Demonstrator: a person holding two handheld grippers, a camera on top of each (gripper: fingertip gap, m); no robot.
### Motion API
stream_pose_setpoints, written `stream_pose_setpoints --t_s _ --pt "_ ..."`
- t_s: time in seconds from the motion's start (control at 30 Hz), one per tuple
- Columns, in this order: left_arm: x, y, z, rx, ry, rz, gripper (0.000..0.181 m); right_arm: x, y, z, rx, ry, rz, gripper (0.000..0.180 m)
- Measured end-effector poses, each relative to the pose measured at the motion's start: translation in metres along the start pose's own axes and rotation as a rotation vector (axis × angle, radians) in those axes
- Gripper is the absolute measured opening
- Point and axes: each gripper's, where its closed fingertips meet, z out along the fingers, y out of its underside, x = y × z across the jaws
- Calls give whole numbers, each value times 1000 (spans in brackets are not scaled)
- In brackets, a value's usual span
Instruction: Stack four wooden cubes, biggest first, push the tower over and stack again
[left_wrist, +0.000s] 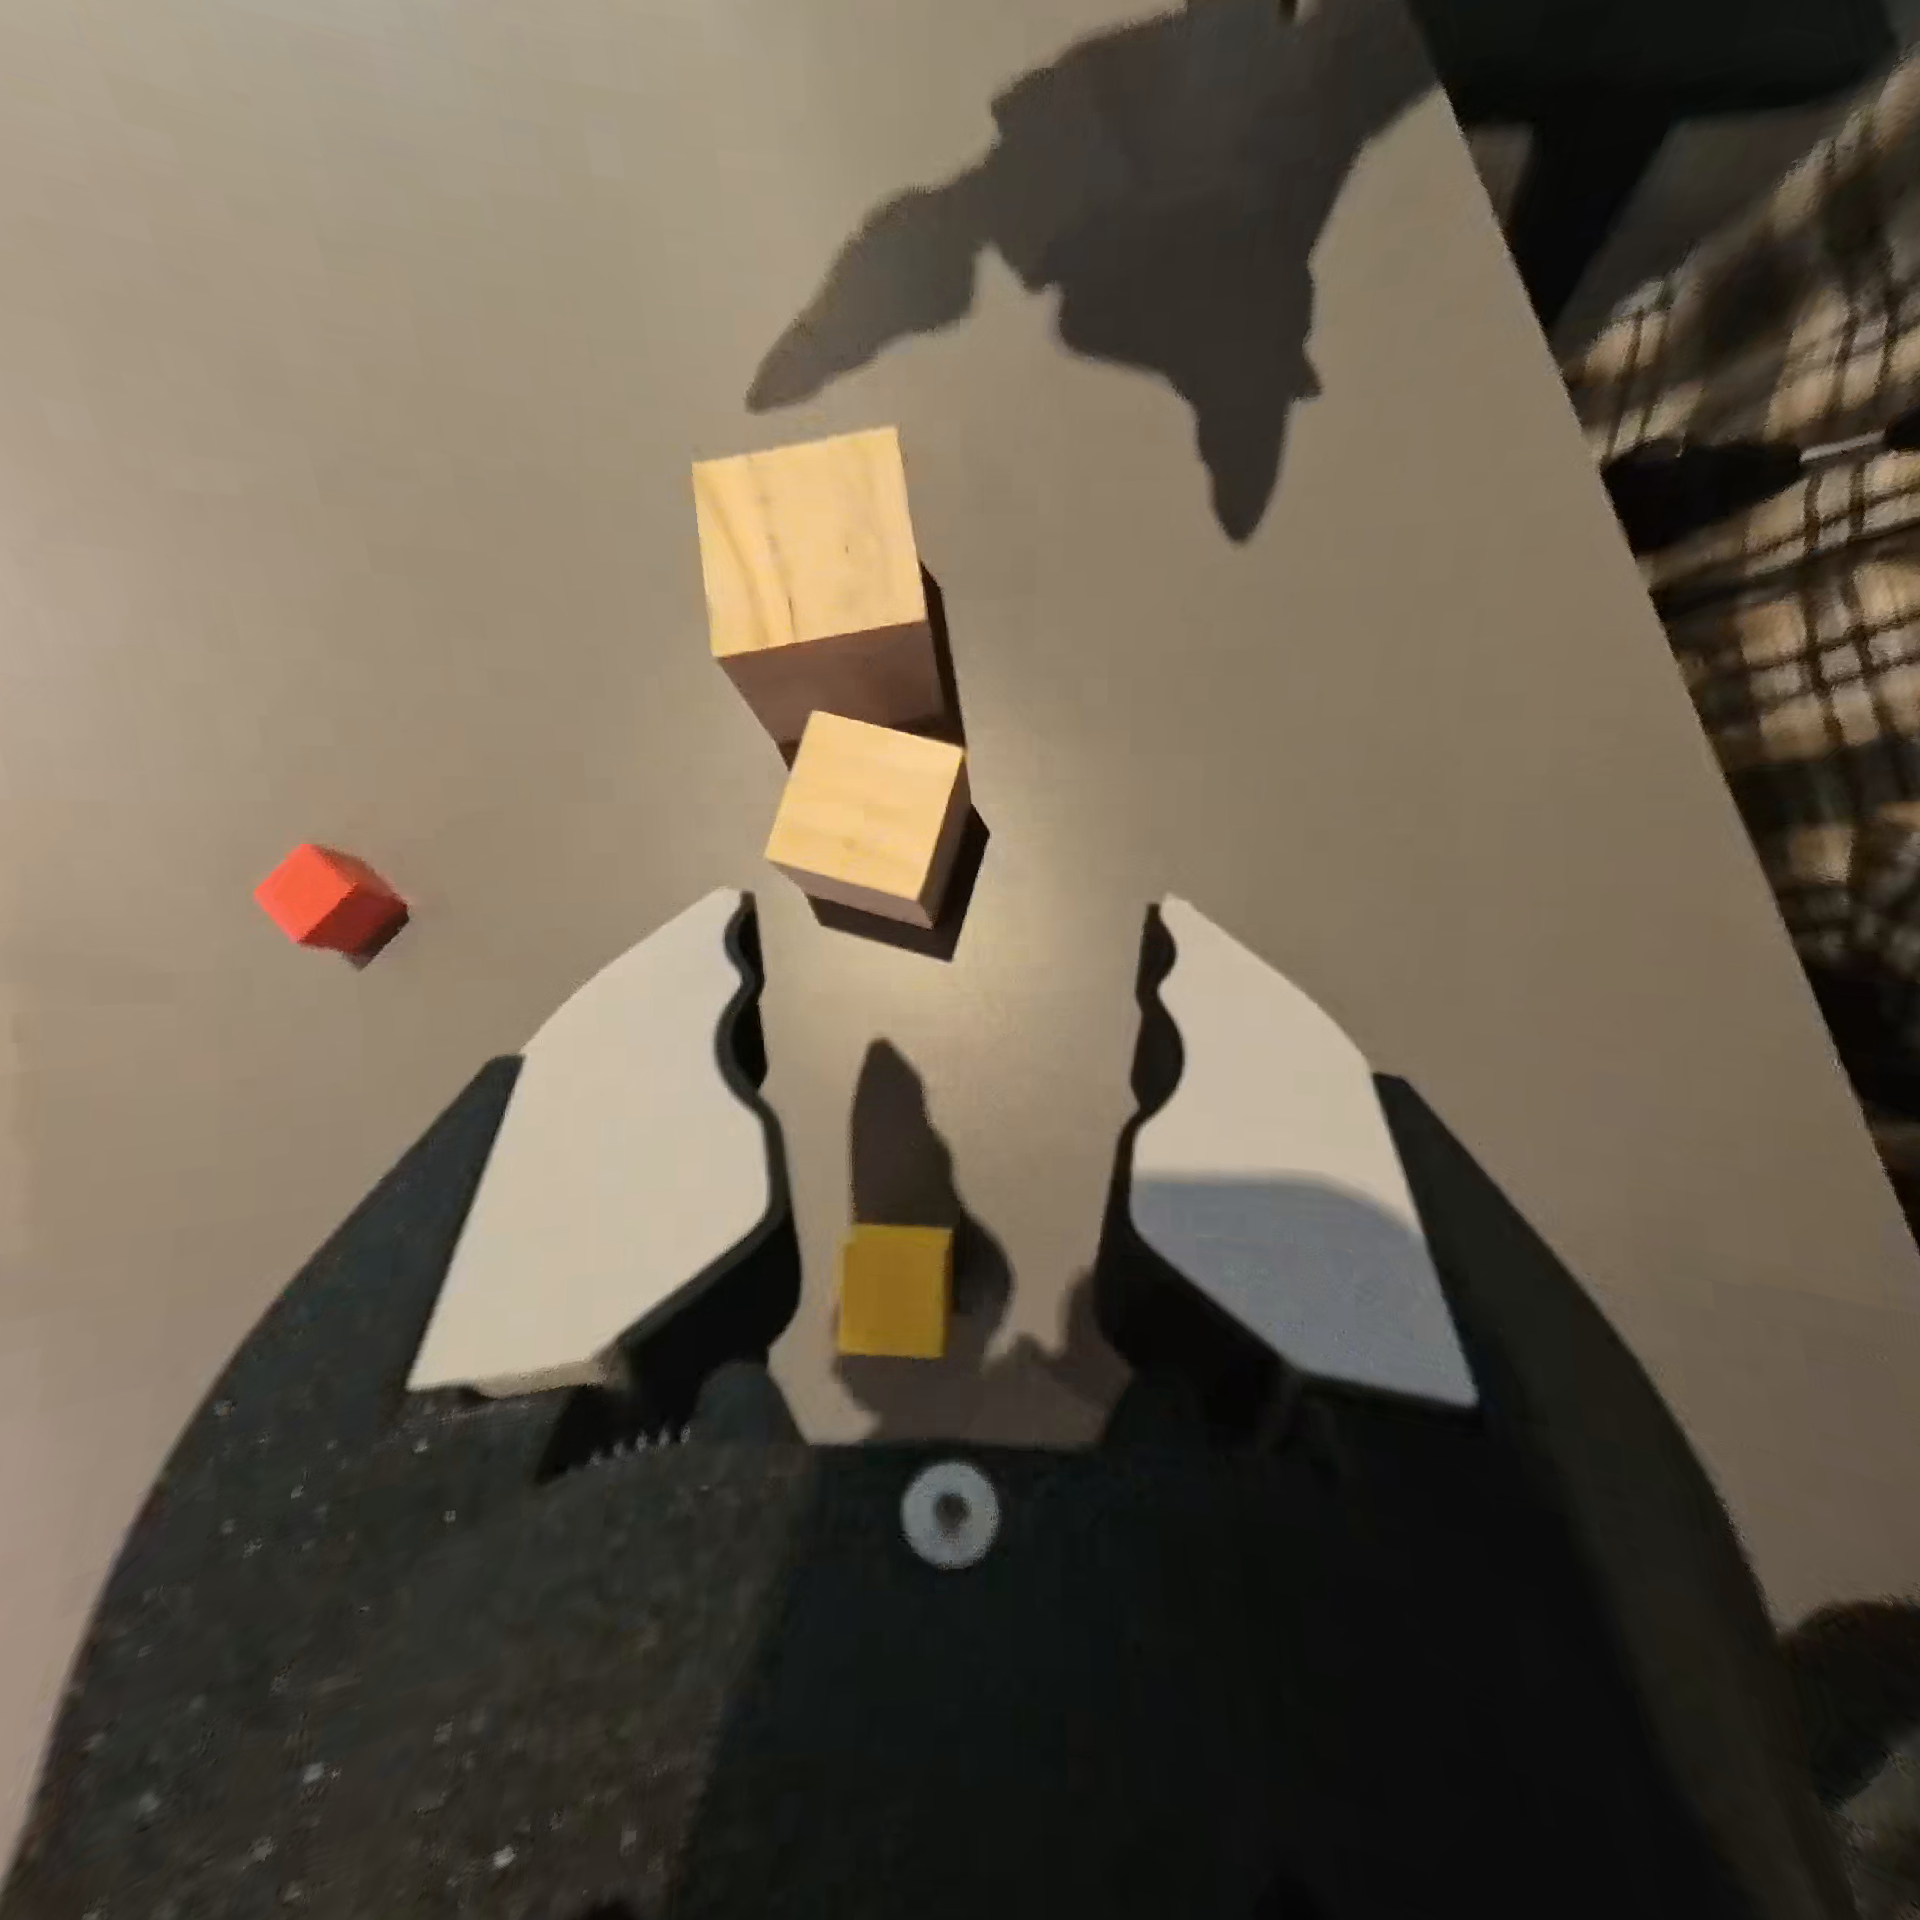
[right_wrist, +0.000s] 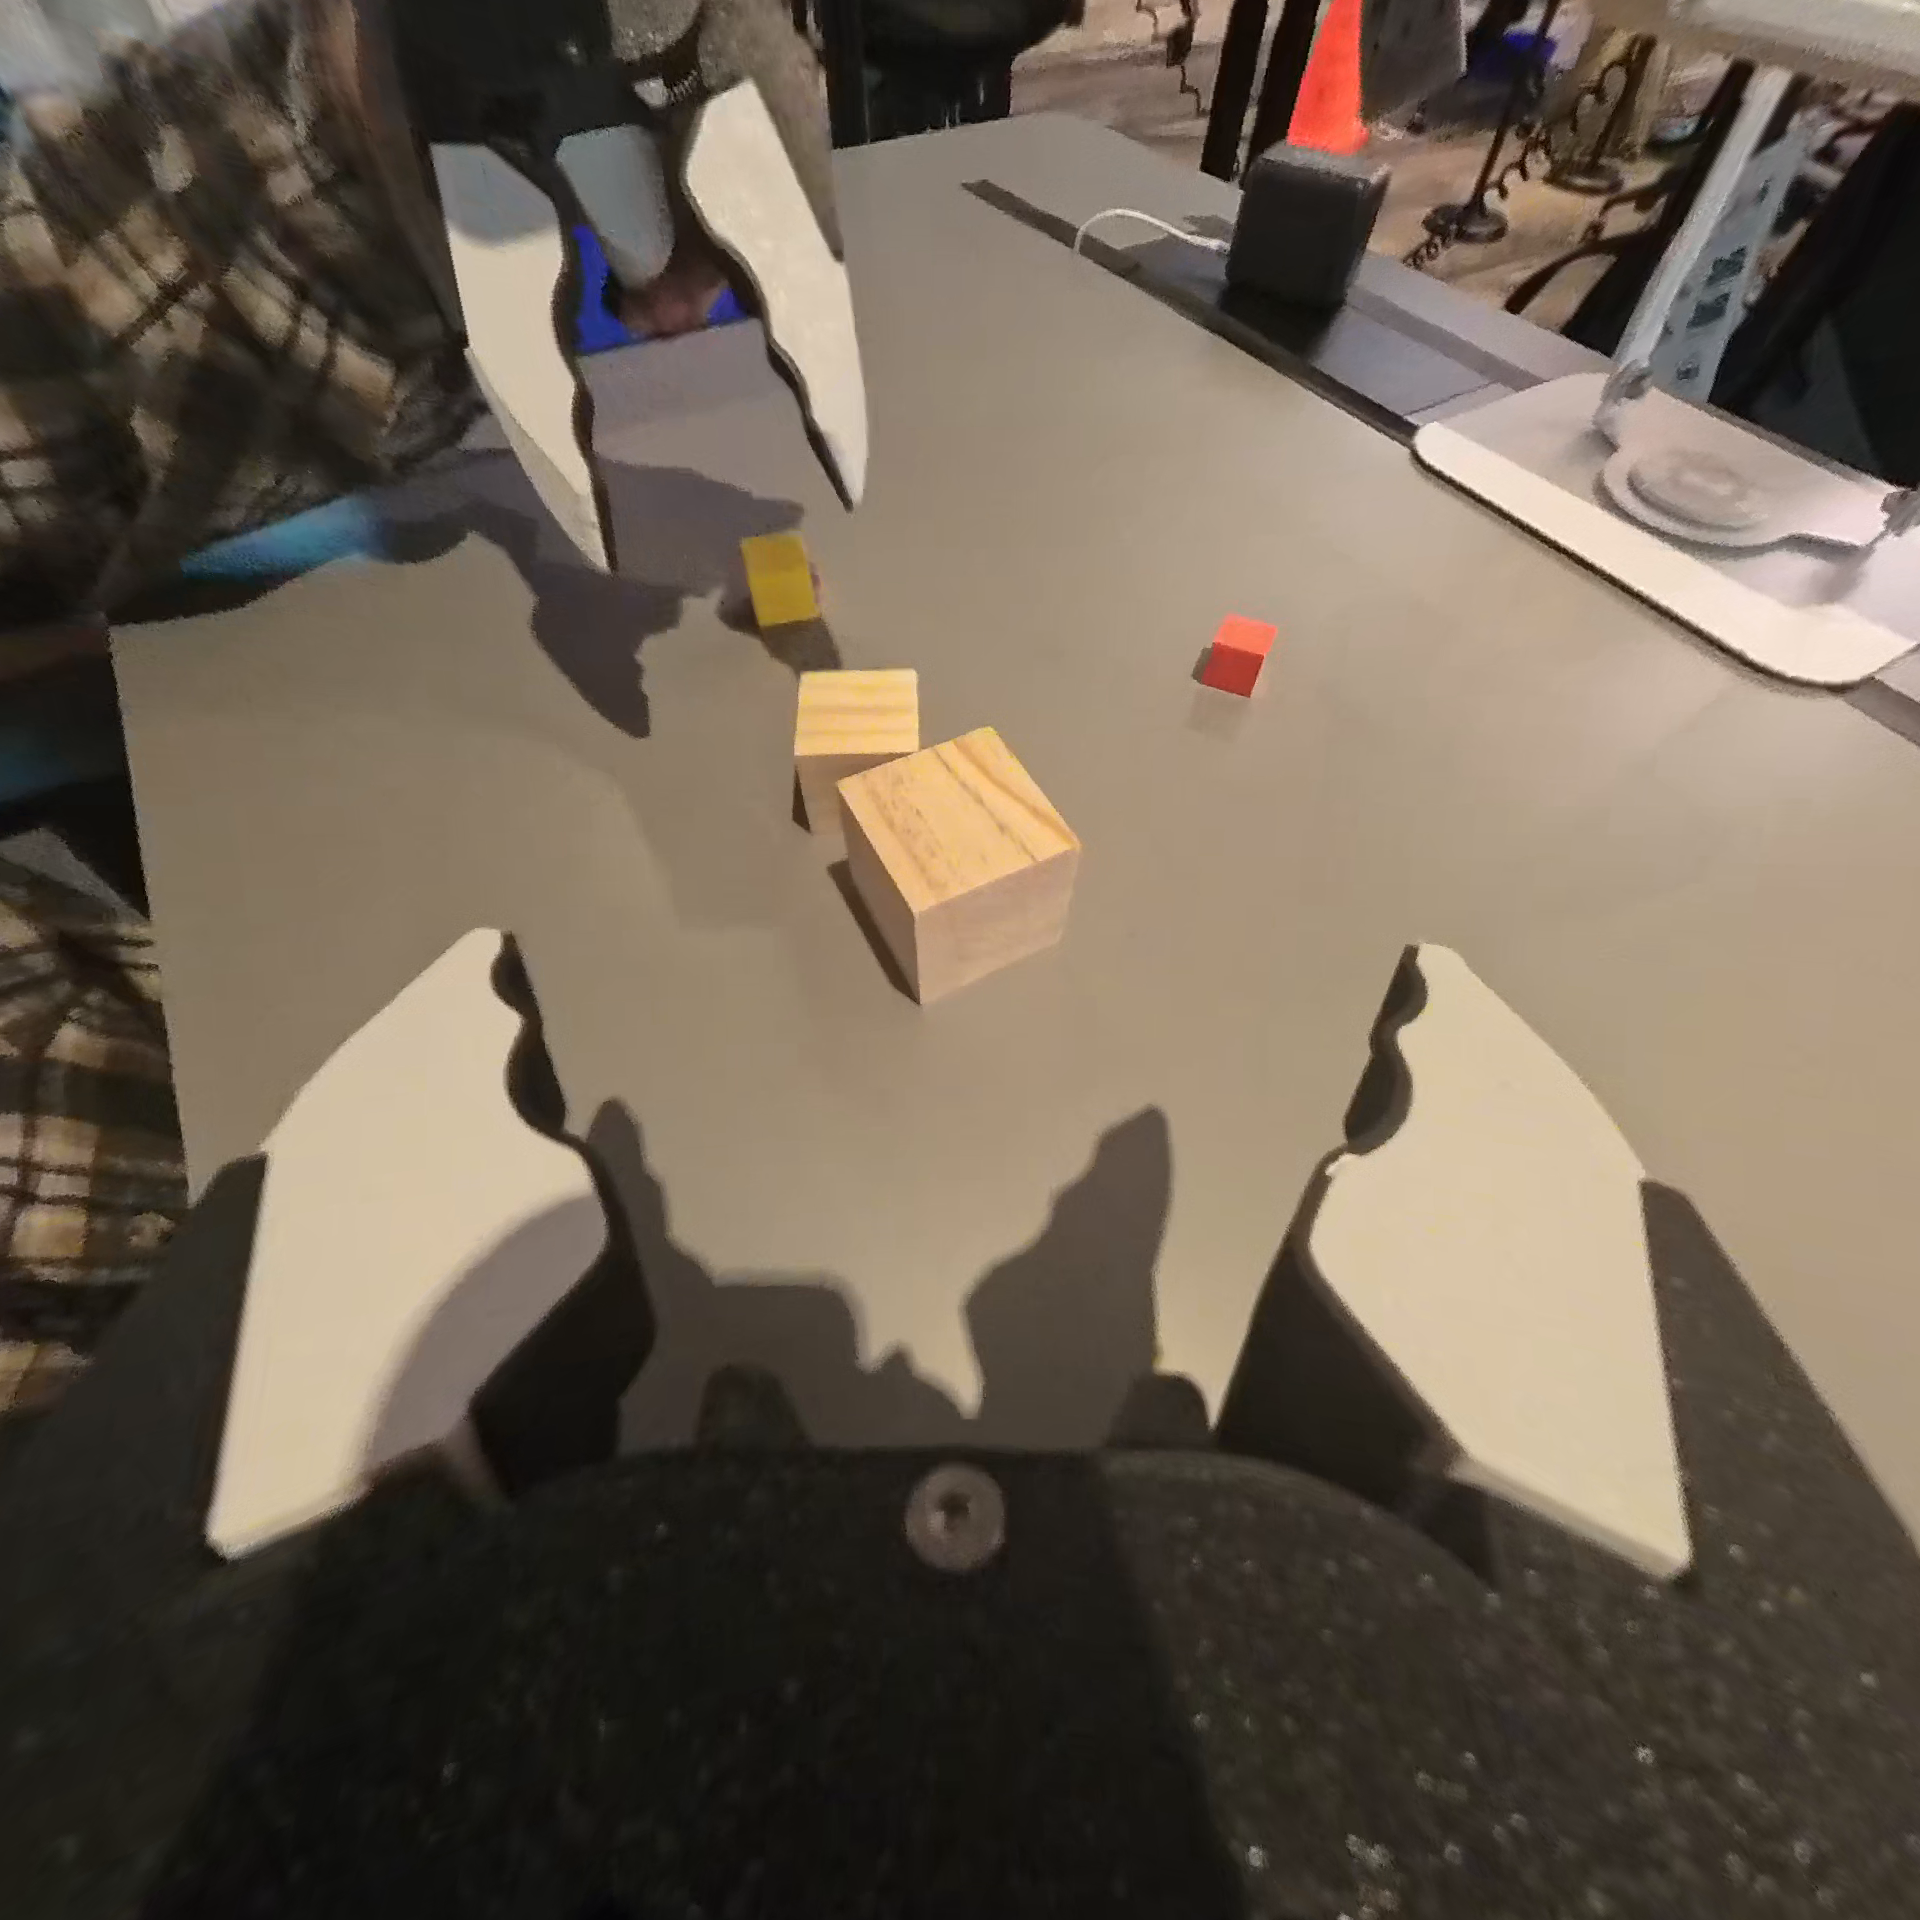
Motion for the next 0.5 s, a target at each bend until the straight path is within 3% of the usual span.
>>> stream_pose_setpoints --t_s 0.23,0.5 --pt "-13 -18 33 -91 75 147 64 0 10 -12 65 11 31 144" --pt "-21 3 54 -202 101 195 60 1 12 -28 143 18 68 139"
